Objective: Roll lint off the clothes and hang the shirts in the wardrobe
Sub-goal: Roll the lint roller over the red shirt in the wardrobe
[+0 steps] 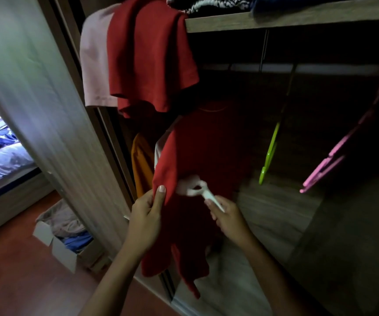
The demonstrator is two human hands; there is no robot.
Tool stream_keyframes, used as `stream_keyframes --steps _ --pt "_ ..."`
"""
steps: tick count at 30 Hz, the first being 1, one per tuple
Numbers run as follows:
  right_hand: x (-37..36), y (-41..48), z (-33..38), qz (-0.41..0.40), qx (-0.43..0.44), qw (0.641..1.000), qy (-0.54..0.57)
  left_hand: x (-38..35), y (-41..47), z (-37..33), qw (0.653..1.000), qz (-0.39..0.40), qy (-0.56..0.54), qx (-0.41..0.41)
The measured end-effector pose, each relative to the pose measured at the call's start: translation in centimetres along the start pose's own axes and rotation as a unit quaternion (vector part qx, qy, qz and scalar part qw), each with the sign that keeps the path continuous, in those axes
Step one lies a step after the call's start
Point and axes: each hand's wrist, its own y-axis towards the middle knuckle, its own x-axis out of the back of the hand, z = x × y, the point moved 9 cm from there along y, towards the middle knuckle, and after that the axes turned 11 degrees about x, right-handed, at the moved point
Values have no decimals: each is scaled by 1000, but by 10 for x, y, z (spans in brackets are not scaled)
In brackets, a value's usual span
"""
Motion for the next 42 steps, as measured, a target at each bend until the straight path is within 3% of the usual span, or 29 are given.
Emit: stream_keyframes --steps 4,10,14,20,24,29,35,38,42 --pt "42 38 17 -142 -27 986 84 -2 -1 2 1000 9 11 7" --pt "73 74 20 -218 -36 962 163 -5 -5 -1 1000 2 15 9" --pt "45 63 -21 -150 -75 979 116 -6 -4 2 1000 8 12 16" --pt "-33 -25 -109 43 -193 980 24 -3 -3 4 1000 -8 6 26" --pt "-53 -55 -128 103 -190 976 10 -3 -1 8 999 -12 5 34" --pt "-1 3 -115 -20 -154 988 8 0 -2 8 999 -8 -10 35" --pt "74 69 -78 -244 -145 951 120 11 -2 7 999 -24 3 33" --pt "71 78 -73 -243 -147 949 139 14 1 6 999 -22 18 26" --pt "31 55 -98 -158 -203 958 126 13 7 13 999 -11 10 33"
